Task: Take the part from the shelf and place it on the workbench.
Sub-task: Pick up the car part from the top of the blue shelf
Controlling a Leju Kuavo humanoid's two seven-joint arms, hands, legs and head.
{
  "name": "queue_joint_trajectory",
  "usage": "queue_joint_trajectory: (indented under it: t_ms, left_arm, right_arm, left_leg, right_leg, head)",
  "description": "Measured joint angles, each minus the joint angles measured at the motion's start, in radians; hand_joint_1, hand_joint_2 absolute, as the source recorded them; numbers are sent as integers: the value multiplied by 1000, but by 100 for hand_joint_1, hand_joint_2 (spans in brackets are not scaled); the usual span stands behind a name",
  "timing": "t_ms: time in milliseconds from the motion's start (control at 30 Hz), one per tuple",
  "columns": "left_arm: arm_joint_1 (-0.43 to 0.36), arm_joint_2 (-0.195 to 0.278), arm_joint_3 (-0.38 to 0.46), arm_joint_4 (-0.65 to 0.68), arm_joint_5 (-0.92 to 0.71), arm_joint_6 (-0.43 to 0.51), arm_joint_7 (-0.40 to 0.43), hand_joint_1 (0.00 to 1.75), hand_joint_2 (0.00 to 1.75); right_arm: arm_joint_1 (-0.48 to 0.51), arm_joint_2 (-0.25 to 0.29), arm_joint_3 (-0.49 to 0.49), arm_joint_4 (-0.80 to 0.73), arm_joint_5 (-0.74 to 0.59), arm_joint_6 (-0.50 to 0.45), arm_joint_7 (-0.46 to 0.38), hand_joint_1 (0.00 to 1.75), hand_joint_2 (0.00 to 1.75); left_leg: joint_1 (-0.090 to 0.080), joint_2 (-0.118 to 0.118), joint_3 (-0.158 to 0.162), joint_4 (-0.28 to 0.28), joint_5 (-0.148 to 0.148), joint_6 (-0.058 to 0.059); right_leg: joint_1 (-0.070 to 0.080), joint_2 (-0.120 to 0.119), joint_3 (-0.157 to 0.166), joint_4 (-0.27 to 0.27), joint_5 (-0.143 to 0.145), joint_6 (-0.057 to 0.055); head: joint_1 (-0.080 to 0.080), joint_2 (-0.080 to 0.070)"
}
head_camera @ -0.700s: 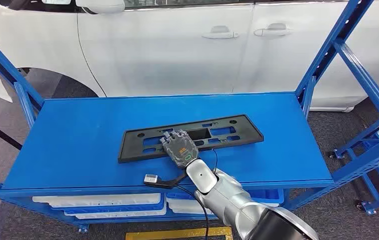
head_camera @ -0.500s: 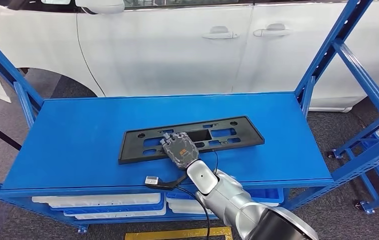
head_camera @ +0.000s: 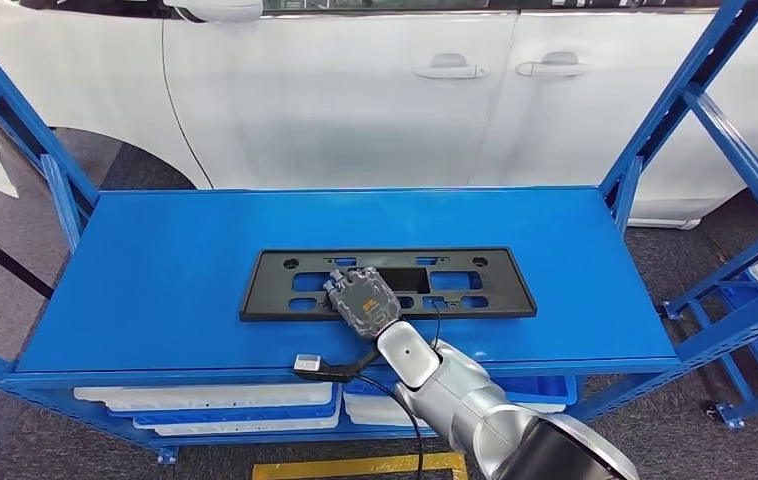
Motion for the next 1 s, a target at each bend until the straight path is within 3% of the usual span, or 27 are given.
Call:
queue_joint_trajectory:
  t_ms: [67, 133, 233, 333, 400, 433, 533, 600, 667, 733, 867, 900, 933, 1000]
  left_arm:
    - [-4, -1, -1, 0, 0, 9, 6, 0, 0]
    - [-6, 1, -2, 0, 0, 14, 6, 0, 0]
    - [-8, 6, -8, 0, 0, 17, 0, 0, 0]
    - [-8, 11, -11, 0, 0, 15, -9, 0, 0]
    - [-8, 13, -12, 0, 0, 15, -11, 0, 0]
    - [-8, 14, -12, 0, 0, 15, -11, 0, 0]
    - [-10, 16, -14, 0, 0, 15, -12, 0, 0]
    - [-13, 16, -16, 0, 0, 14, -12, 0, 0]
    - [-14, 16, -16, 0, 0, 14, -12, 0, 0]
    - [-14, 16, -16, 0, 0, 14, -12, 0, 0]
    - [-11, 16, -16, 0, 0, 12, -16, 0, 0]
    - [-9, 16, -16, 0, 0, 7, -17, 0, 0]
    - [-7, 16, -16, 0, 0, 1, -17, 0, 0]
    - [-5, 15, -15, 0, 0, -13, -17, 0, 0]
  right_arm:
    - [0, 1, -11, -7, -26, 0, -32, 175, 175]
    - [3, 3, -35, -21, -102, 1, -104, 175, 175]
    - [2, 16, -116, -52, -329, 12, -317, 175, 175]
    - [-7, 29, -197, -92, -490, 32, -474, 175, 175]
    - [-8, 33, -233, -111, -522, 37, -501, 175, 175]
    - [-7, 35, -247, -118, -526, 38, -505, 175, 175]
    - [-6, 36, -273, -135, -529, 39, -509, 175, 175]
    - [-6, 38, -285, -146, -530, 39, -509, 175, 175]
    - [-5, 40, -294, -151, -535, 40, -514, 175, 175]
    - [0, 40, -305, -162, -566, 43, -544, 175, 175]
    - [44, 30, -320, -271, -776, 62, -699, 175, 175]
    - [66, 20, -321, -328, -850, 76, -734, 175, 175]
    - [91, 5, -322, -402, -938, 99, -767, 175, 175]
    - [140, -35, -321, -586, -1137, 176, -816, 175, 175]
  left_leg:
    - [-2, -1, -2, 1, 0, -7]
    - [-2, -2, -6, 0, 1, -19]
    - [0, -1, -14, 27, -21, -34]
    - [3, 0, -88, 200, -109, -43]
    - [5, 0, -121, 274, -127, -49]
    - [7, 0, -110, 254, -108, -51]
    - [15, 3, -7, 58, -30, -52]
    - [14, 1, 21, 3, -20, -40]
    - [13, -1, 21, 4, -16, -25]
    - [14, 0, 19, 2, -9, -12]
    - [11, 6, 8, 0, -3, -1]
    - [10, 7, 8, 1, -3, -1]
    - [8, 6, 8, 1, -3, -1]
    - [4, 4, 11, 0, -3, 0]
  right_leg:
    - [6, 1, 45, -101, 33, -11]
    - [9, 1, 47, -116, 36, -16]
    - [1, 0, 58, -137, 46, -31]
    - [2, 1, 68, -145, 49, -40]
    - [2, 1, 70, -144, 48, -40]
    - [1, 1, 70, -143, 48, -39]
    - [2, 2, 66, -129, 43, -26]
    - [6, 4, 63, -123, 40, -14]
    - [7, 5, 63, -124, 42, -4]
    - [3, 4, 51, -95, 18, 6]
    - [0, 1, -55, 139, -106, 20]
    - [0, 1, -68, 169, -111, 19]
    - [2, 1, -61, 161, -97, 15]
    - [9, 2, 7, 33, -33, -5]
  head:
    - [0, 0]
    - [0, 0]
    - [0, 0]
    - [0, 0]
    - [0, 0]
    - [0, 0]
    - [0, 0]
    - [0, 0]
    - [0, 0]
    - [0, 0]
    - [0, 0]
    - [0, 0]
    - [0, 0]
    - [0, 0]
